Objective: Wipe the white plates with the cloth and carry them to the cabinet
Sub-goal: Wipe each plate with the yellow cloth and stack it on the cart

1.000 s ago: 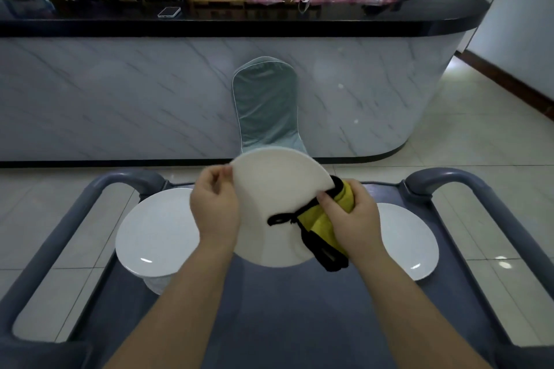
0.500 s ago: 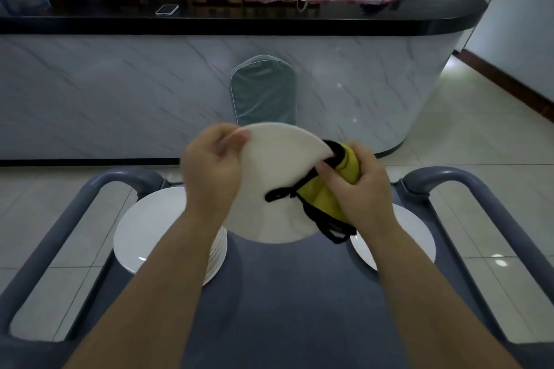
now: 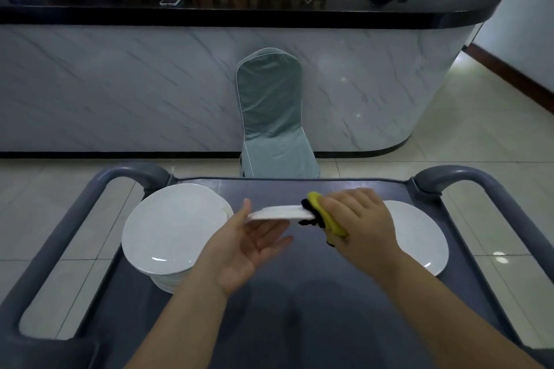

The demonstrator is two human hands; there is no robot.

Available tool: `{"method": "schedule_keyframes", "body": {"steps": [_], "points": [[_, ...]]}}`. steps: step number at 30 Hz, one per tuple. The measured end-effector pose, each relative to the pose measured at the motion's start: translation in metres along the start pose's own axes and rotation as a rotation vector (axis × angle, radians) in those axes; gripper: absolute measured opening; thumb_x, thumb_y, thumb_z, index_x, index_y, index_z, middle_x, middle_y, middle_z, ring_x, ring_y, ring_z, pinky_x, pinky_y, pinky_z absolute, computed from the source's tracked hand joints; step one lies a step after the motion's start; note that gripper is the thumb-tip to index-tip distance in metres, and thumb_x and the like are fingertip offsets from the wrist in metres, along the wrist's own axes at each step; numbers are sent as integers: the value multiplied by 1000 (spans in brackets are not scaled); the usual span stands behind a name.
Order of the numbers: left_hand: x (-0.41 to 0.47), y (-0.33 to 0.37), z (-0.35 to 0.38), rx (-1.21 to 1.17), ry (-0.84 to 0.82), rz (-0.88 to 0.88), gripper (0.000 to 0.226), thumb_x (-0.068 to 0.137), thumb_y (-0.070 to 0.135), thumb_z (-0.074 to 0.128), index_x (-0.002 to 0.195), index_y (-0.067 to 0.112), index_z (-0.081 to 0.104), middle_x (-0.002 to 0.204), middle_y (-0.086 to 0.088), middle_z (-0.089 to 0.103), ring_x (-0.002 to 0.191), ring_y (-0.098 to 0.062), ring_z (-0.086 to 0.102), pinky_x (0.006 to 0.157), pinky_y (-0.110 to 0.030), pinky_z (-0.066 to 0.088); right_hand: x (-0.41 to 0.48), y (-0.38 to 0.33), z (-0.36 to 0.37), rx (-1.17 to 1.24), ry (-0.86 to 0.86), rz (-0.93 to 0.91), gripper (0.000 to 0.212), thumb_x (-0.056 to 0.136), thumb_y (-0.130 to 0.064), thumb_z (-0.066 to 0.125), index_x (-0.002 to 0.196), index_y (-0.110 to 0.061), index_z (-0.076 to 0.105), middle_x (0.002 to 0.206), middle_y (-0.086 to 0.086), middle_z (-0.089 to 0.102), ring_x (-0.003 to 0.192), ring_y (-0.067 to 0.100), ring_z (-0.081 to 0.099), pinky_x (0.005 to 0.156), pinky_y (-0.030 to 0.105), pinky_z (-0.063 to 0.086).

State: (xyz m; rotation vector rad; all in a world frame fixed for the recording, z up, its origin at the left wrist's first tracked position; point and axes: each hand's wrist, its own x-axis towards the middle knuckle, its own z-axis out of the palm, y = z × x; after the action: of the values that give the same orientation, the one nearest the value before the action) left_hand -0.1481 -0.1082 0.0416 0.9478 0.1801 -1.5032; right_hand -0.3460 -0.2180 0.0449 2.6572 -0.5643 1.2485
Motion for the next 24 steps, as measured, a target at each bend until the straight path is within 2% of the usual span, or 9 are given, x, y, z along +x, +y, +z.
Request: {"method": "schedule_keyframes", "body": {"steps": [2,5,8,11,13,15,18,19,24], "points": [[-3,4,6,-35,54,15,25,96,9,54,112,-11,55,89,-25,70,85,-37,69,57,-49,60,0,-3,1,-27,-9,-122,18,90,-19,62,103,-9,70,95,3,69,77,26,61,73,37,46],[-5,10,0,-21,12,-6,27,91,0,55,116,-10,56,98,-23,71,92,-34,69,64,-46,60,-15,8,-5,37,-146,-157,34,84,-20,63,118,-14,59,117,1,61,101,24,56,91,37,41],[-1,11,-16,150,-124,69,44,80,5,62,123,3,56,115,-16,69,100,-31,69,73,-44,60,-34,15,-16,234,-243,205,31,88,-34,62,119,-29,58,116,-9,61,103,14,55,90,34,45],[6,13,-25,275,-189,142,49,77,6,63,125,9,55,118,-11,69,103,-30,68,73,-42,60,-22,10,-18,336,-110,706,28,84,-42,65,108,-49,53,106,-28,58,99,0,54,82,12,42],[9,10,-26,301,-214,147,49,77,6,62,125,11,55,118,-9,69,104,-29,68,72,-40,60,2,1,-5,339,-21,807,35,83,-37,72,109,-47,50,105,-30,57,99,-4,54,79,7,40],[14,3,-30,303,-246,149,49,78,6,63,125,12,56,118,-11,69,103,-29,68,71,-38,59,33,-21,13,350,-72,756,35,80,-38,73,107,-41,52,100,-30,58,93,-5,54,82,10,41],[18,-1,-35,267,-292,154,44,80,6,62,124,11,57,116,-16,69,100,-30,69,69,-35,58,42,-63,42,168,-258,504,31,79,-43,71,105,-28,68,103,-16,68,108,18,55,96,45,42],[20,0,-38,247,-295,152,43,81,7,61,124,10,58,115,-16,69,99,-29,69,69,-34,58,35,-71,45,141,-296,482,32,79,-43,70,106,-28,70,107,-14,69,112,23,53,95,49,42],[24,0,-60,269,-321,108,44,81,6,60,124,17,57,121,-11,67,109,-31,65,76,-42,59,-31,-69,24,141,-330,502,34,75,-29,76,108,-22,73,115,-11,68,105,20,49,94,39,45]]}}
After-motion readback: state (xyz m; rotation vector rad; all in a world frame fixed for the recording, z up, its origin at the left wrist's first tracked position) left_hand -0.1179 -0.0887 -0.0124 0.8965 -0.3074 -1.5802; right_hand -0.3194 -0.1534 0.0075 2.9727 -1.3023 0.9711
